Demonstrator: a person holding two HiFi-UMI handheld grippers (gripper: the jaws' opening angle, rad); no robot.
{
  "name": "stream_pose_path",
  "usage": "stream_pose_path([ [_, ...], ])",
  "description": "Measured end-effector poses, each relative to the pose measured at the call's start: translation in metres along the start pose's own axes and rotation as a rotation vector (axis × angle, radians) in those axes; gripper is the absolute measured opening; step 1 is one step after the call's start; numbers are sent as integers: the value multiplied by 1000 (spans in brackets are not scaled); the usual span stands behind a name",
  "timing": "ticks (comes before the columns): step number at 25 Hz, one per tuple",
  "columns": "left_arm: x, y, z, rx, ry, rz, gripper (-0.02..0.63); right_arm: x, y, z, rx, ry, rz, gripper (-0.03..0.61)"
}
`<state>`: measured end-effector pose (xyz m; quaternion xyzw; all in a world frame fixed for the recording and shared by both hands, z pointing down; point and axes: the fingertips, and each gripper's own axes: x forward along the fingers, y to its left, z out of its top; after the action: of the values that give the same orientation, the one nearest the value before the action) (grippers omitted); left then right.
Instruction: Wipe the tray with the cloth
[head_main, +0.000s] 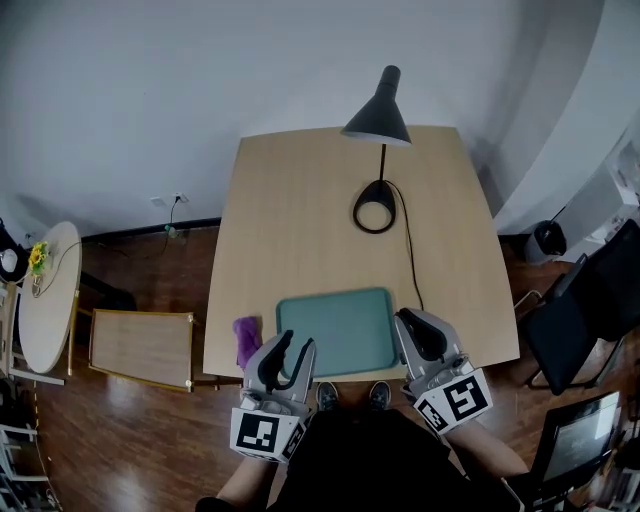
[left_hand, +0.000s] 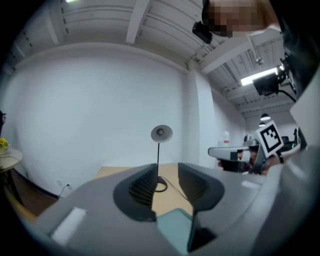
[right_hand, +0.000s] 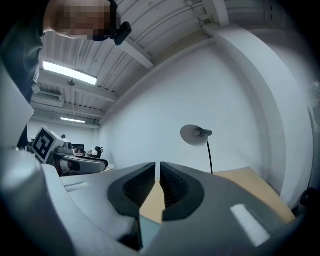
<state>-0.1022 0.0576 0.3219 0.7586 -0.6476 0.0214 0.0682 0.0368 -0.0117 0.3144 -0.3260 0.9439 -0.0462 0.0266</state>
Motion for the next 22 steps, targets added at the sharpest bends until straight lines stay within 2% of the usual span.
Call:
stream_pose_path([
  [3, -5, -8, -2, 27, 2, 13, 152, -8, 4, 10, -35, -29, 21, 31],
  [5, -7, -12, 2, 15, -7, 16, 152, -10, 7, 12, -42, -38, 25, 29],
  [12, -39, -19, 9, 2, -66, -54, 147, -31, 41, 7, -82, -20, -23, 29],
  [17, -79, -5, 0, 19, -72, -115, 146, -42, 78, 6, -95, -3, -82, 28],
  [22, -116, 21, -15, 16, -69, -102, 146, -41, 121, -14, -86, 46, -93, 28],
])
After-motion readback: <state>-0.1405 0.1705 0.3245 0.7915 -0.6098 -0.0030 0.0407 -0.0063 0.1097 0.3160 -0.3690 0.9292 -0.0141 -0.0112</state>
